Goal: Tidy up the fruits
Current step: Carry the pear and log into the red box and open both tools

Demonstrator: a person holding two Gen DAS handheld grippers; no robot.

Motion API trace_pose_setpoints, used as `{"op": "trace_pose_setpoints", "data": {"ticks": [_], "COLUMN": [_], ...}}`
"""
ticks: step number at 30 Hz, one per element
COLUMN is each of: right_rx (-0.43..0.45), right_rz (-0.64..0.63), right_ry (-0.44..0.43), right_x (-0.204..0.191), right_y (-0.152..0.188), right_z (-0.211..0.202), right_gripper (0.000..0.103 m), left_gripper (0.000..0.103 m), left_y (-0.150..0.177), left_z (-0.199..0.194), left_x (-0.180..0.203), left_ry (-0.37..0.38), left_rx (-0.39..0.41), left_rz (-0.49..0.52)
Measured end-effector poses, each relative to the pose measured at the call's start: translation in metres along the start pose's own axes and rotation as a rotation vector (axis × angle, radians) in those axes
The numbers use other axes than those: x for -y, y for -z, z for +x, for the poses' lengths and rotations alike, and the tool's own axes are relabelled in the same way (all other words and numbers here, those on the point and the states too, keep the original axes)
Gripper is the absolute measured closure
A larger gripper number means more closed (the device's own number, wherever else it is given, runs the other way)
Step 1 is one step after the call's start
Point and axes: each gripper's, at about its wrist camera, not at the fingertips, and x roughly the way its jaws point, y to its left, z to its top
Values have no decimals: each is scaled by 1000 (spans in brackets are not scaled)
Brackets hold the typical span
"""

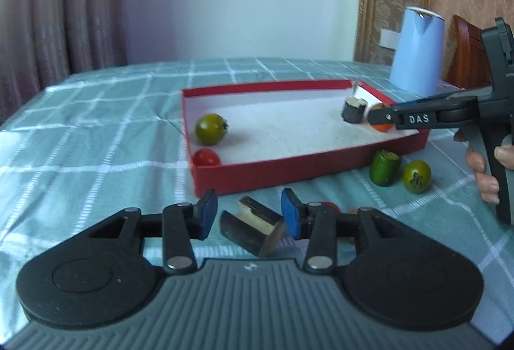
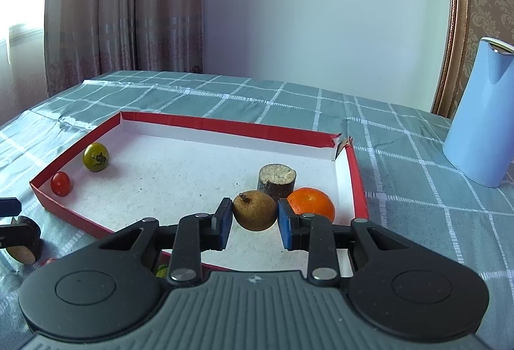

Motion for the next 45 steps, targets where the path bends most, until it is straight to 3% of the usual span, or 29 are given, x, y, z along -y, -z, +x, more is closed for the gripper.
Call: {"op": "trace_pose_setpoints", "data": {"ticks": [8,13,21,28,35,42,44,45], "right_rx": [-5,-3,0,-44,-73,-110,-118,-119], "right_rz": [-2,-3,-28,-17,0,17,24,21], "right_ry": [-4,-3,4,7,-16,-27,-37,-42], "right_x": [0,0,-9,-10,-9,-10,-9,-9], "right_y": [0,0,-13,-23,-25,-28,-28,-28], "right_z": [1,1,11,35,48,63,64,63], "right_gripper": [73,73,73,73,73,73,73,73], "left_gripper": [65,66,66,66,65,65,61,55], "left_y": [2,5,-33,-67,-77,-76,-75,-74], "left_z": [0,-11,-5,49,92,104,103,102], "left_x": [1,10,9,11,17,14,14,14], "left_ry": [32,-15,-6,-70,-119,-142,-149,-147], "left_rx": [12,61,116,69,4,-14,-3,3], "left_rz": [46,84,27,-18,-10,-17,-13,-12]}}
